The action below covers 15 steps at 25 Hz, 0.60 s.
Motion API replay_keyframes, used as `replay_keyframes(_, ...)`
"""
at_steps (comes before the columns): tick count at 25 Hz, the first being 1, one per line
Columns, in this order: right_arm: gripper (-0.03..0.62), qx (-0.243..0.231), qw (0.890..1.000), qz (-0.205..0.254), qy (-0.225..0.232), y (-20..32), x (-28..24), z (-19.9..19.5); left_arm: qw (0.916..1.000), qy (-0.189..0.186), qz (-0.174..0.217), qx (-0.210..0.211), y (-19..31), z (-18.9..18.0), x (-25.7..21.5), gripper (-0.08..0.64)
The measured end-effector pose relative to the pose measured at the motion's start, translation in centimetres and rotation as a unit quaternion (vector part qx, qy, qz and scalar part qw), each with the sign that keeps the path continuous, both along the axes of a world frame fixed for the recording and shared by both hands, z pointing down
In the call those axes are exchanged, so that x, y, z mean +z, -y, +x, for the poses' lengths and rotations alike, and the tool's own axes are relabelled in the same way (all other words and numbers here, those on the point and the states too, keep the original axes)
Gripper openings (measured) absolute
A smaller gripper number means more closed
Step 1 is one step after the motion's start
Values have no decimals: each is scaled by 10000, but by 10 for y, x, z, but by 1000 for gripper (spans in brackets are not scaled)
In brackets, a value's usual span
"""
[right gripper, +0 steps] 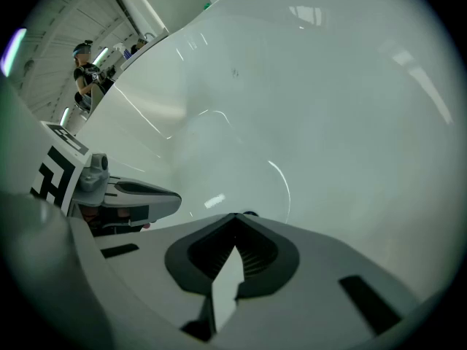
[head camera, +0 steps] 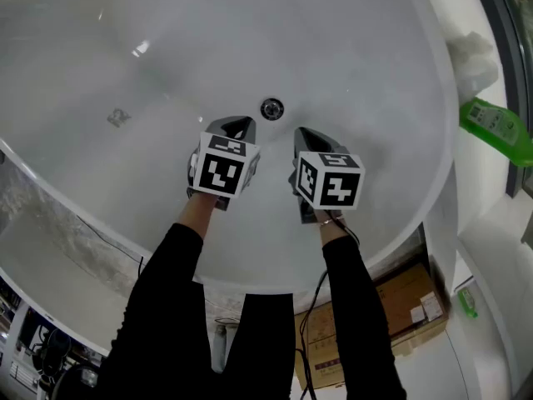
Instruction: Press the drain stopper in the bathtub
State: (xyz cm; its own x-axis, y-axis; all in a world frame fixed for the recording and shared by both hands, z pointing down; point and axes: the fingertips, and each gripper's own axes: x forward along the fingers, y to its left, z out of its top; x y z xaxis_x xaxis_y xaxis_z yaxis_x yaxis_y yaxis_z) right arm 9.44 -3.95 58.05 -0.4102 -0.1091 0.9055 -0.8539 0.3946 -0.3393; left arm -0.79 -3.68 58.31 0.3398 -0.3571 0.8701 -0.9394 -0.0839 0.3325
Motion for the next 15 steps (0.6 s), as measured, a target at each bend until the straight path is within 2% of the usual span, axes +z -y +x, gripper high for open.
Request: replay_keyframes(15, 0, 48, 9998, 201, 59, -23, -72, -4, 9993, -29, 368, 116, -3, -23, -87, 5)
